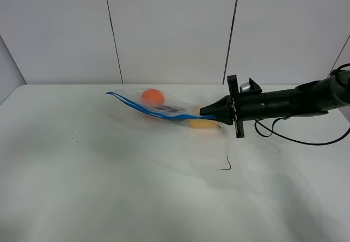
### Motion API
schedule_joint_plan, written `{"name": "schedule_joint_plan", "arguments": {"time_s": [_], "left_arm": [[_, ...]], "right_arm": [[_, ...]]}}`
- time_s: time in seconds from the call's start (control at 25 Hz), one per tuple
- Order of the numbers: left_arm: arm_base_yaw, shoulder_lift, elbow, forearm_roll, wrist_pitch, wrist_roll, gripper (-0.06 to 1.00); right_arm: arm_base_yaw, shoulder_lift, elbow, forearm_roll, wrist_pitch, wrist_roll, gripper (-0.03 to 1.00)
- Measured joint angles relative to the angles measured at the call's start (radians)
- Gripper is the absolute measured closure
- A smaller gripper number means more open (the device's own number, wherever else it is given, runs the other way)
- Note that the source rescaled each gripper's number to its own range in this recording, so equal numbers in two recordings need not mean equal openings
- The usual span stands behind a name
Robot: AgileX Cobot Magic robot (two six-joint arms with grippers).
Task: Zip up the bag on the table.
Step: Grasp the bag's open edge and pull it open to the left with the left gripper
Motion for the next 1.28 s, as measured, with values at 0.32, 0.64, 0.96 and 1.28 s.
{"name": "schedule_joint_plan", "arguments": {"time_s": [0.32,0.64,0.96,1.28], "left_arm": [[0.000,0.419,-0.272,-0.004,-0.074,0.698,-0.06],[0.000,0.629,-0.282,-0.240,-0.272,1.257,-0.02],[-0.074,0.758,-0.282,-0.699,-0.332,1.606,-0.02],[-0.366,0.930,-0.282,-0.764,-0.489,1.648,-0.02]], "right_arm": [[0.000,0.000,0.000,0.001,0.000,0.000,0.97],[0.000,0.000,0.000,0.001,0.000,0.000,0.97],[0.000,0.000,0.000,0.001,0.000,0.000,0.97],[0.000,0.000,0.000,0.001,0.000,0.000,0.97]]}}
